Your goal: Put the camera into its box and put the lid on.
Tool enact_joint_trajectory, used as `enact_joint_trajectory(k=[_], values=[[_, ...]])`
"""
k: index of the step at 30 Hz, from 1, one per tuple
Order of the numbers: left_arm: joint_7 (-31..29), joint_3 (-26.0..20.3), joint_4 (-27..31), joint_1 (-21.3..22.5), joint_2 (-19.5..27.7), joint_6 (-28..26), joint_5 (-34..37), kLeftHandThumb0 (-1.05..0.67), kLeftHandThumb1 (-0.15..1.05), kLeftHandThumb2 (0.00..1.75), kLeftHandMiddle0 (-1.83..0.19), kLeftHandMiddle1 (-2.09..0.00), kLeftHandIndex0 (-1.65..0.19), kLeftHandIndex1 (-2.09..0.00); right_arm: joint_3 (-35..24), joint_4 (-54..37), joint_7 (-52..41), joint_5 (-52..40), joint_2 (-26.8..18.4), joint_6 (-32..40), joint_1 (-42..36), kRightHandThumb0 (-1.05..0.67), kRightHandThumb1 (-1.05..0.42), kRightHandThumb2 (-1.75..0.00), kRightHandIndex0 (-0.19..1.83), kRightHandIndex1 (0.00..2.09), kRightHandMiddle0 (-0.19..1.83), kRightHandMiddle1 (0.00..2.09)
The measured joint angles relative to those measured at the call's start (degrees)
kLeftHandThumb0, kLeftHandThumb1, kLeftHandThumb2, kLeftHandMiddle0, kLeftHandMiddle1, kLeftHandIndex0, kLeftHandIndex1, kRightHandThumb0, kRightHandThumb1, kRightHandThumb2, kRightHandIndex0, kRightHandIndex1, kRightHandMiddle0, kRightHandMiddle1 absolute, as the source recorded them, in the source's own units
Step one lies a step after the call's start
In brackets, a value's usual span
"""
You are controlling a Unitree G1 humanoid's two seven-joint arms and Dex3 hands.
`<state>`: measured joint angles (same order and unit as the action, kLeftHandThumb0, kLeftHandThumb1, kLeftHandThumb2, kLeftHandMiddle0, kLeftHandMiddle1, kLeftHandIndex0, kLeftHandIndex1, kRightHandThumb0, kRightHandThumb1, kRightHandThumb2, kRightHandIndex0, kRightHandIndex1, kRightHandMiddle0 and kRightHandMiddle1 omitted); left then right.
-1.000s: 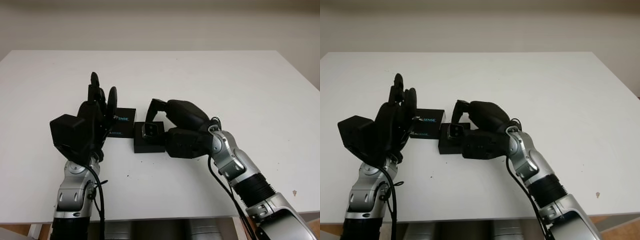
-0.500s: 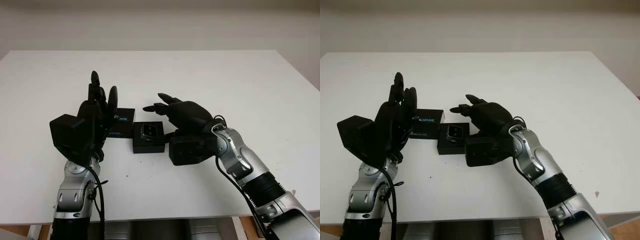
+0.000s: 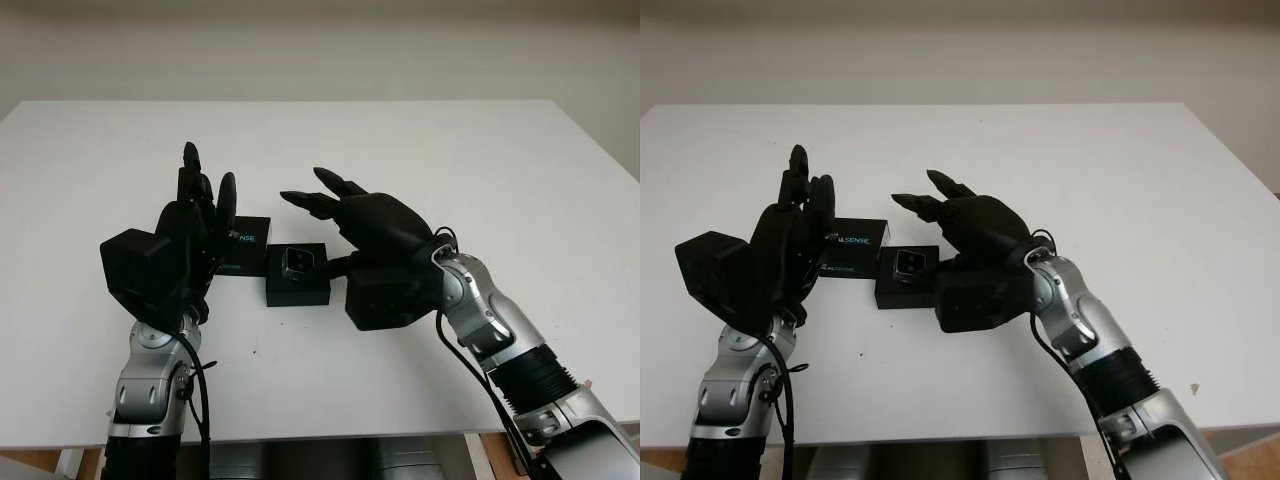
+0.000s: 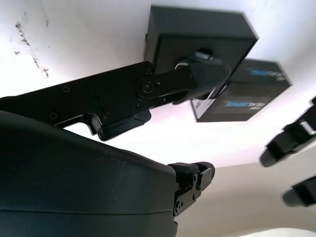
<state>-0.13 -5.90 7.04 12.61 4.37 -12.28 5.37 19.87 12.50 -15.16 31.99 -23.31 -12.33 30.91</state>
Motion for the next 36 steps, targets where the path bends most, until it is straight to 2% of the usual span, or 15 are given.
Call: enact_joint_trajectory(k=[5,10,20,36], values=[[0.1,0.0,0.1,0.0,0.0,-0.1,0.0,-0.77,1.05,0.57,0.19,0.0,0.19,0.0,0.0,-0.3,-1.8,-1.3,-2.8,-6.0,-1.7,-0.77,-1.05,-0.55,0.05,0.06,0.1,0.06],[0.2,0.0,0.1,0.0,0.0,-0.2,-0.1,-0.78,1.05,0.57,0.19,0.0,0.19,0.0,0.2,0.3,-3.0,-1.5,-4.4,-11.0,-2.4,-0.81,-1.05,-0.65,0.02,0.04,0.06,0.04],[1.2,0.0,0.1,0.0,-0.1,0.1,-0.8,-0.77,1.05,0.58,0.19,0.0,0.19,0.0,3.4,3.4,-6.3,2.8,-5.9,-13.9,-2.1,-0.91,-1.05,-0.75,-0.08,0.03,-0.03,0.02],[1.4,0.5,2.3,-1.8,-1.4,0.0,-0.8,-0.77,1.05,0.58,0.19,0.0,0.19,0.0,7.0,9.4,-1.8,9.8,-5.0,-15.7,0.8,-0.92,-1.05,-0.72,-0.05,0.06,0.01,0.06]])
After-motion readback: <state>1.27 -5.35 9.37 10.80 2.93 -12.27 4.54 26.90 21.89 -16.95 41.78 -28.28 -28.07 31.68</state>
